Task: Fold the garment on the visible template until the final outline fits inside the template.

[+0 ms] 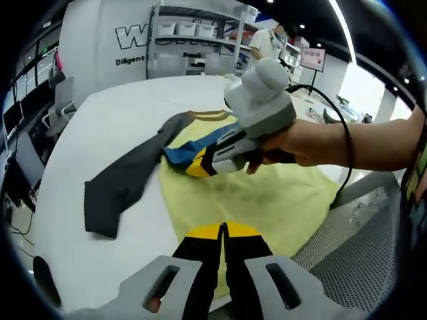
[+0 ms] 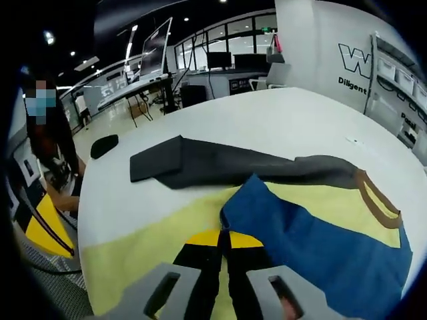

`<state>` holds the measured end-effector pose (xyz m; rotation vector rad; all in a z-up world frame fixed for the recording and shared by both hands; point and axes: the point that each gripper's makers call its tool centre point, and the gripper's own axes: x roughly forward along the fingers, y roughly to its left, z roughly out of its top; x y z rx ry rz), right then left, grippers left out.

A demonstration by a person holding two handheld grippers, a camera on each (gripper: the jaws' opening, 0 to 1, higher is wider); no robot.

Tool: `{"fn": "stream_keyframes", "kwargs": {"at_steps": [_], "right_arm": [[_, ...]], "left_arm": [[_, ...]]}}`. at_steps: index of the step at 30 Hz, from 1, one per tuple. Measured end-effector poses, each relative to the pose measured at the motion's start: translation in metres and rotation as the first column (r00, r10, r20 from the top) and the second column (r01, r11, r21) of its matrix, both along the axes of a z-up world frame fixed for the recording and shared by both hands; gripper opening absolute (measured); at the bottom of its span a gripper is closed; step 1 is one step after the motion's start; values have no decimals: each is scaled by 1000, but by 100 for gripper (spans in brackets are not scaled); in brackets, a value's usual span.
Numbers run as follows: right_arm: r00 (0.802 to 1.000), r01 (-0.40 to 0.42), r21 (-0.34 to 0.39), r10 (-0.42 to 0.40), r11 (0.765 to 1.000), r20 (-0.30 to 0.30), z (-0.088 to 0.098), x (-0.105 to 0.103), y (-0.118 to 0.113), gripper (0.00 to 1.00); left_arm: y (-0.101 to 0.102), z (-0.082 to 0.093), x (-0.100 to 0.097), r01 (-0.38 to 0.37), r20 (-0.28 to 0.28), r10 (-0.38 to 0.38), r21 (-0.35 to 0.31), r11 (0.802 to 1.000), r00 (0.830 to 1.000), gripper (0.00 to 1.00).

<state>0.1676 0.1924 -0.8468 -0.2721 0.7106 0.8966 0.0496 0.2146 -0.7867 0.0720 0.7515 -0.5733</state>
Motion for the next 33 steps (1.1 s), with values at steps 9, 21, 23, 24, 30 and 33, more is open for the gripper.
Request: {"fn": "stream_keyframes", "kwargs": {"at_steps": [9,21,23,24,30,33], "right_arm": [[1000,-18,-14,18,1000,-14,-4,-4,1,0],[999,-30,100,31,995,-6,25,-8,-3,0],[1000,-18,101,17,995,8,28,-4,-9,0],[1000,-7,100,5,995,12,30,-2,-12,0],[998,50,110,-55,993,44,41,9,-33,2],[991,96,119,-106,988,77,52,15,-50,3]], "left_arm": [[1,0,-1,-3,0,3,2,1000,1000,1],[-4,1,1,15,1,-15,0,1000,1000,1],[-5,1,3,18,4,-18,-2,1000,1000,1],[-5,1,4,19,3,-19,-4,1000,1000,1],[-5,0,11,19,6,-19,-4,1000,1000,1],[-2,2,17,12,13,-12,-1,1000,1000,1]]}}
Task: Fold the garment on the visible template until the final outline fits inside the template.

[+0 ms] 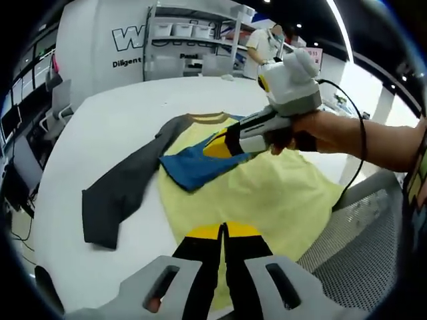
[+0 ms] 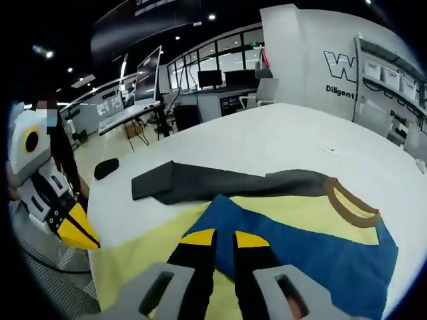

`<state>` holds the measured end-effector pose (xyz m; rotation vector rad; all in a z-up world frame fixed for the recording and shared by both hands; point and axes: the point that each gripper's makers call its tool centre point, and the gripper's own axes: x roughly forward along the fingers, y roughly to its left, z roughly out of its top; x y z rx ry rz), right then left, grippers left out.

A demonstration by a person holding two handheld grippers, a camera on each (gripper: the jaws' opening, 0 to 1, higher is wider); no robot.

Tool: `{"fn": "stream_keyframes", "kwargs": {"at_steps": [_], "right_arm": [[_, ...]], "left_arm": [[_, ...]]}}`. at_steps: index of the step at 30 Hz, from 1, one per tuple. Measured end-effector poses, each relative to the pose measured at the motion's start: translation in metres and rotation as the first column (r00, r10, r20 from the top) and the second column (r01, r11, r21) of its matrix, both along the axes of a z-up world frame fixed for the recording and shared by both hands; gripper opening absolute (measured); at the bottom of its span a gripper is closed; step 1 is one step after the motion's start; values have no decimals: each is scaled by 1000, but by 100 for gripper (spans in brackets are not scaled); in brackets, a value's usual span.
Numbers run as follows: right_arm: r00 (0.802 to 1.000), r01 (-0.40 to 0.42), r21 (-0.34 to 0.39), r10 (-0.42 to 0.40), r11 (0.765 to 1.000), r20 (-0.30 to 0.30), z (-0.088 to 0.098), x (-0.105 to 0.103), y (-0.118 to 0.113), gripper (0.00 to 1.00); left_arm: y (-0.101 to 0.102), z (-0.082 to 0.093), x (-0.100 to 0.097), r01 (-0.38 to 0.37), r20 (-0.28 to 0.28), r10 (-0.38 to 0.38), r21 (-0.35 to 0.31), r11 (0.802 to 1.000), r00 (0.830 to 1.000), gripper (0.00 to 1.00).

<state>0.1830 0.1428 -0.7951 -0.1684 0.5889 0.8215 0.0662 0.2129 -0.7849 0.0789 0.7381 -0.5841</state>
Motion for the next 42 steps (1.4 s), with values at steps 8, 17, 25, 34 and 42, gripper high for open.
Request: {"fn": "stream_keyframes", "kwargs": {"at_steps": [8,17,25,34,42], "right_arm": [[992,104,30,-106,994,65,25,8,-35,6],[960,257,55,-262,965,103,45,4,-85,8],[943,304,54,-308,951,125,57,-4,-110,11],[938,311,53,-316,949,144,66,-10,-114,12],[952,273,43,-276,961,129,59,-17,-99,12]], "left_arm": [[4,4,10,-23,18,23,-12,1000,1000,1],[4,7,15,-35,30,36,-25,999,999,1],[2,14,17,-31,59,32,-25,999,998,2],[18,19,24,-73,114,71,12,997,991,5],[57,11,33,-129,169,96,196,972,981,10]]}}
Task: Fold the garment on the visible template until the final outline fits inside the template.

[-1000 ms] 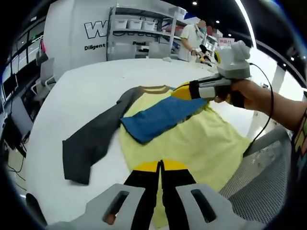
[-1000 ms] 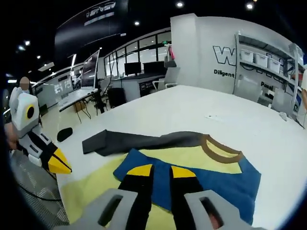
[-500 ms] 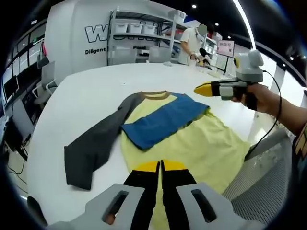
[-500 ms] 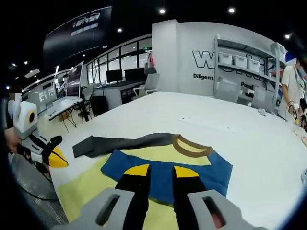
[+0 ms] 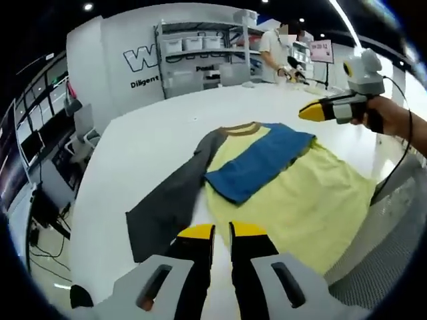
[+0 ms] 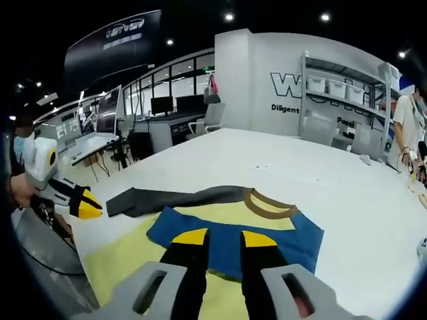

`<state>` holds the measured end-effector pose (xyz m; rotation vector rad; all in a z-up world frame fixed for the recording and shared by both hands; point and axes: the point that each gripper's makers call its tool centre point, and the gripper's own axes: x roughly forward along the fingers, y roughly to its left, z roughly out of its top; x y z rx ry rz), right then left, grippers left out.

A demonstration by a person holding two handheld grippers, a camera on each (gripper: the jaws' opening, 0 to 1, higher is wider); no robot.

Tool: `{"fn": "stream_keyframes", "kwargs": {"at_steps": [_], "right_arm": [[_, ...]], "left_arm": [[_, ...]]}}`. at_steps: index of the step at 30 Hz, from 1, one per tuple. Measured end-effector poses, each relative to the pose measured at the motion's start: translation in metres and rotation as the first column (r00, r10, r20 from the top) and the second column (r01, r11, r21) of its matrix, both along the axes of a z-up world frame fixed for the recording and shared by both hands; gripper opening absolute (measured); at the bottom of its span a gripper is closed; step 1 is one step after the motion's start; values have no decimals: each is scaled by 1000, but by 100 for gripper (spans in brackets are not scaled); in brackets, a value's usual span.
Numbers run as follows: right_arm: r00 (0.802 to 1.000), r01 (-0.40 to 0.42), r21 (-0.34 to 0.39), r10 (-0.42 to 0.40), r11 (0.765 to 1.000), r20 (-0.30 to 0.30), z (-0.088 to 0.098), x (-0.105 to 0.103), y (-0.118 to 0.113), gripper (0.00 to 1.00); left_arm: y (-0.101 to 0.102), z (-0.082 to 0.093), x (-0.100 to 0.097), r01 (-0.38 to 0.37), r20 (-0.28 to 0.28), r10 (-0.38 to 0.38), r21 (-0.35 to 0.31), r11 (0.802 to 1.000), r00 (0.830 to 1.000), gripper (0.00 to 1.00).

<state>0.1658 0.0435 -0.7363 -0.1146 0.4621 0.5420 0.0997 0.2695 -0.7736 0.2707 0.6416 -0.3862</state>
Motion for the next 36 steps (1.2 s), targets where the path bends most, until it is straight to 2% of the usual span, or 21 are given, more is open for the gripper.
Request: {"fn": "stream_keyframes", "kwargs": {"at_steps": [3,7,12,15,18,21,23,26,29,32,34,36], "right_arm": [[1000,-13,-2,13,1000,-9,-4,-3,4,12],[1000,-24,-8,24,1000,-18,-8,-6,6,12],[999,-16,-32,14,999,-36,-18,-8,-1,12],[998,-3,-34,1,999,-59,-27,-10,-6,12],[997,3,-71,-9,997,-81,-39,-10,-13,14],[995,42,-91,-50,995,-91,-46,-3,-28,15],[989,101,-119,-112,988,-95,-51,6,-49,19],[982,150,-139,-164,979,-94,-52,15,-68,23],[969,205,-135,-221,969,-112,-54,26,-93,24],[960,235,-131,-251,963,-125,-57,31,-107,25],[954,250,-125,-267,960,-139,-60,33,-116,25],[951,255,-121,-271,959,-146,-61,34,-118,25]], "left_arm": [[14,-5,7,-33,7,33,39,999,999,11],[24,-9,17,-48,20,46,76,996,999,12],[35,-26,29,-58,2,58,128,990,998,15],[38,-33,34,-63,-9,65,127,990,998,16],[43,-39,39,-77,-29,80,110,991,996,16],[44,-37,42,-75,-35,79,107,991,996,15],[40,-33,45,-69,-29,72,89,994,997,15],[31,-32,46,-66,-36,68,61,996,997,15],[11,-26,41,-35,-37,36,13,999,999,14],[-26,-24,26,91,-46,-93,-47,995,995,14],[-52,-27,14,186,-55,-188,-50,981,981,14],[-64,-27,9,234,-52,-236,-45,971,970,14]]}}
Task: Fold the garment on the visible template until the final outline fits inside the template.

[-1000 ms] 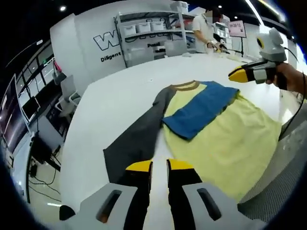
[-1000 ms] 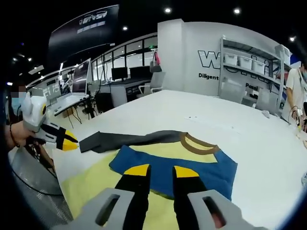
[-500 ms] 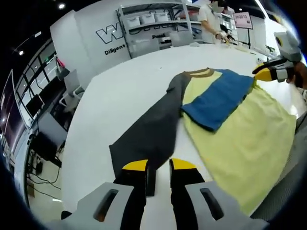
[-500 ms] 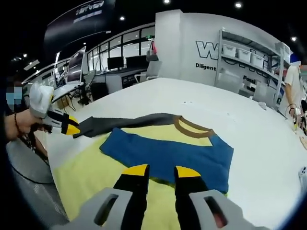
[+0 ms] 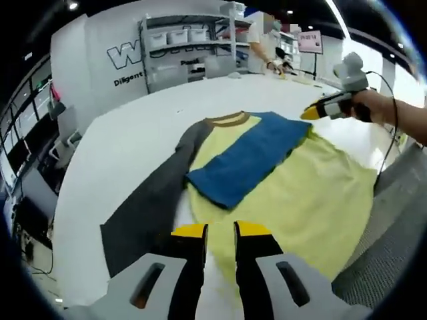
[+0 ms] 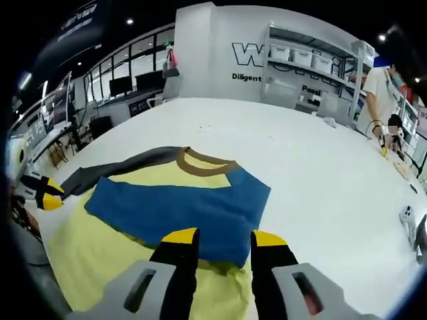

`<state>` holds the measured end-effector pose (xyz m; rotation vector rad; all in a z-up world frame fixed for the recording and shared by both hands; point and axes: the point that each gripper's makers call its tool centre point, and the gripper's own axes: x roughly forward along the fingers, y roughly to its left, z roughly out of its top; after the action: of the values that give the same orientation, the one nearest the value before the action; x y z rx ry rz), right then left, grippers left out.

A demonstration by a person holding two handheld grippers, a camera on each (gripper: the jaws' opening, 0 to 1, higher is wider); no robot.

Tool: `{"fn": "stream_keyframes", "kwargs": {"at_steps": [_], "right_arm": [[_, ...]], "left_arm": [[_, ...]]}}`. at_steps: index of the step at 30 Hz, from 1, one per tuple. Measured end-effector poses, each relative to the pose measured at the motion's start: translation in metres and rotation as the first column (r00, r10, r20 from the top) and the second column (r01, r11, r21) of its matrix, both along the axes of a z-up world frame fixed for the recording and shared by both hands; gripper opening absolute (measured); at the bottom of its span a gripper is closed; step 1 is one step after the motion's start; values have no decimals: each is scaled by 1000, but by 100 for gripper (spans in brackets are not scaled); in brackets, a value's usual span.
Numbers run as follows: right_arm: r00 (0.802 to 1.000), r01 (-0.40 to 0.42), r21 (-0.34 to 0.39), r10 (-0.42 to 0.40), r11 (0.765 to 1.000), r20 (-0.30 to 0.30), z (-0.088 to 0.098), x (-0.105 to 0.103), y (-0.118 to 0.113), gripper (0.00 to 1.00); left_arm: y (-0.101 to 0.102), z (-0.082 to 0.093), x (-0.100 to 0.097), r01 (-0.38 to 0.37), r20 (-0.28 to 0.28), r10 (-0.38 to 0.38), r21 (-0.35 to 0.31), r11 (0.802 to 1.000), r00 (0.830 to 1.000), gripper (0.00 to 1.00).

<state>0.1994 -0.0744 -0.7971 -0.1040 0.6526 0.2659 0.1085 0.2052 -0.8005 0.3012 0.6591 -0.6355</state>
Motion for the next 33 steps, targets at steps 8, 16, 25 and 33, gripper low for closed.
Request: {"fn": "stream_keyframes", "kwargs": {"at_steps": [8,16,25,33], "right_arm": [[999,15,13,-14,1000,-46,-11,2,-5,30],[996,43,73,-37,996,-80,-19,22,-11,25],[993,38,72,-30,997,-111,-37,44,-16,23],[996,23,32,-20,999,-89,-49,71,-23,22]], "left_arm": [[-56,2,-22,186,-28,-188,-60,981,982,18],[-95,-15,-51,367,-83,-370,-49,929,925,20],[-128,-30,-64,498,-81,-496,0,867,864,32],[-138,-41,-64,522,-103,-518,17,853,849,29]]}}
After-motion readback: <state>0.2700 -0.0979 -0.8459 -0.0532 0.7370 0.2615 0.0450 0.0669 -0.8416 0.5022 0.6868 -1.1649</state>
